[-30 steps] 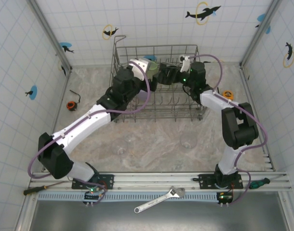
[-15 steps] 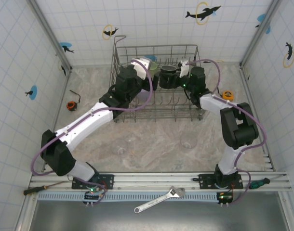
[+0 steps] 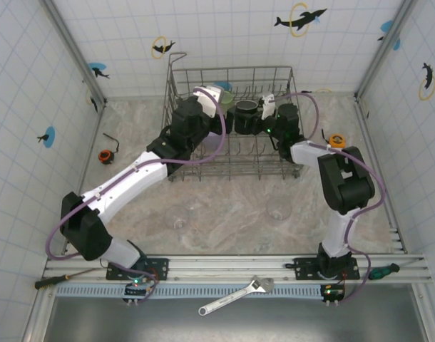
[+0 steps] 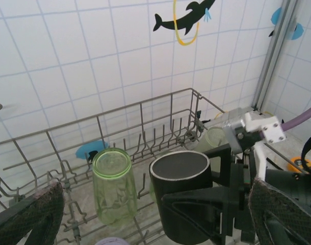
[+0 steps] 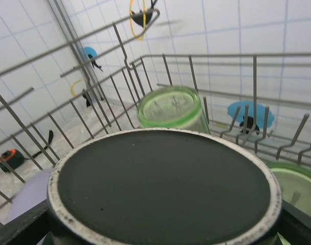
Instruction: Load the cups into the dish rack
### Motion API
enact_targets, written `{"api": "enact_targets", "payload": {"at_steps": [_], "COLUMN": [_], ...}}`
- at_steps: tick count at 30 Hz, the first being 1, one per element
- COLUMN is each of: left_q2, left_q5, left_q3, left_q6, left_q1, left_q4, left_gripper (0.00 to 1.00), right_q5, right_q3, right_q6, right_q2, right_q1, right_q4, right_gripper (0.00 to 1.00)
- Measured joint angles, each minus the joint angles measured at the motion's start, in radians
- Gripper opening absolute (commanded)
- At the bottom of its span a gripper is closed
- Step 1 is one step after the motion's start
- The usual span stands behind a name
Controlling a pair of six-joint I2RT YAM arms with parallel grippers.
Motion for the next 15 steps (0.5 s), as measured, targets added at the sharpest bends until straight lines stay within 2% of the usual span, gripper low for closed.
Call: {"api": "enact_targets", "payload": {"at_steps": [15], "left_q2": [0.016], "left_q5": [-0.003], "left_q3": [0.0], "left_q6": [0.001], "left_q1": [0.0], "left_q4": [0.008], "left_gripper": [0.95], "right_q5": [-0.01], "right_q3": [0.008], "right_q6": [-0.068], "right_q2": [0.077], "right_q1": [0.004], "right_q4": [0.015], "right_gripper": [0.0]}}
